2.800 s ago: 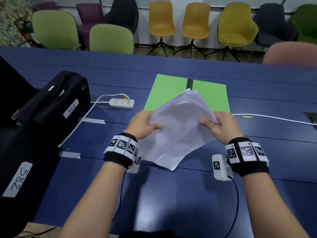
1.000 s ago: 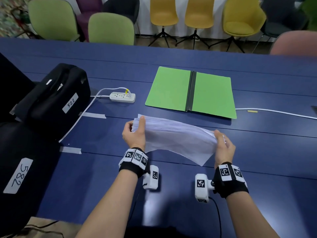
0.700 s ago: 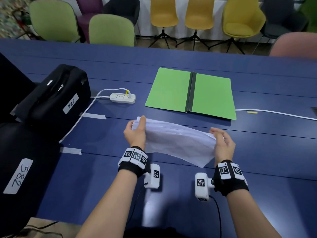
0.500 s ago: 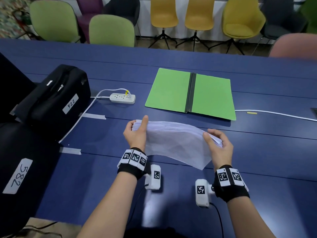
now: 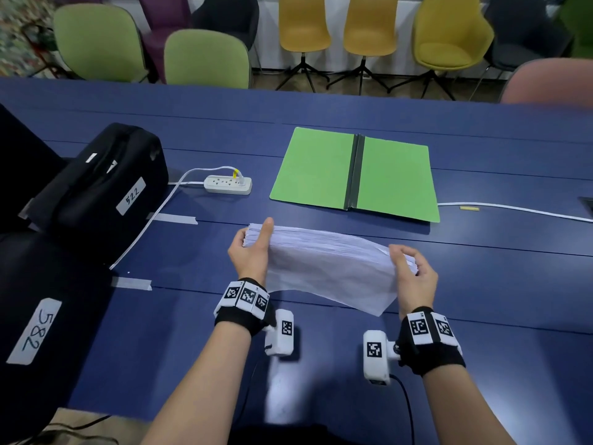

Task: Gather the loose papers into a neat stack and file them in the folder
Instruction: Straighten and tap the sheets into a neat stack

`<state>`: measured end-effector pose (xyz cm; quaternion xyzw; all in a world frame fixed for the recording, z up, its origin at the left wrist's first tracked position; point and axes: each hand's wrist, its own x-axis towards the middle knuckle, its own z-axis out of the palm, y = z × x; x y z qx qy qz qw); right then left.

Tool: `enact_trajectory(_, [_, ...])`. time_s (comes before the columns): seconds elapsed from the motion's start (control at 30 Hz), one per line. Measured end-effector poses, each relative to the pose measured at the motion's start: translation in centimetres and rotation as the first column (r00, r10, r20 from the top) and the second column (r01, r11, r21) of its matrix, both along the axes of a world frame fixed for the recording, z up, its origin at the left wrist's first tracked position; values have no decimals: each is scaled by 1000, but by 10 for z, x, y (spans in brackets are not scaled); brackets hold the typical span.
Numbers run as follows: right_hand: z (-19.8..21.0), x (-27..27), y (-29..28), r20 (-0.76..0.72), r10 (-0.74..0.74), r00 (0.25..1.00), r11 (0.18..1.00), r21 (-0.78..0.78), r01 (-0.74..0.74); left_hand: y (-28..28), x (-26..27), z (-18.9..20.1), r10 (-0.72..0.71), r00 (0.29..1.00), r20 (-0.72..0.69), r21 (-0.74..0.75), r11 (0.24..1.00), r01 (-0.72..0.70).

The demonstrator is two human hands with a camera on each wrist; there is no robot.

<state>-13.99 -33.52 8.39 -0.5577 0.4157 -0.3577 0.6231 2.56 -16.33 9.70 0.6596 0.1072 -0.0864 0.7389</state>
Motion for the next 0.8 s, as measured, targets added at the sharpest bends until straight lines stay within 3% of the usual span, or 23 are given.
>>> enact_trajectory(0.2, [6,-5,1,-18,119,993,984,-128,-121,3,2,-7,-30,999,-23,3,1000,30])
enact_trajectory(0.57, [5,-4,-6,49,91,995,995,-49,-89,7,0,-6,-29,999,-43,-30,999,28])
enact_trajectory(0.8, [5,-12,-5,-158,244,957,945,-182,-271,11,11,-10,-132,991,3,84,988,131])
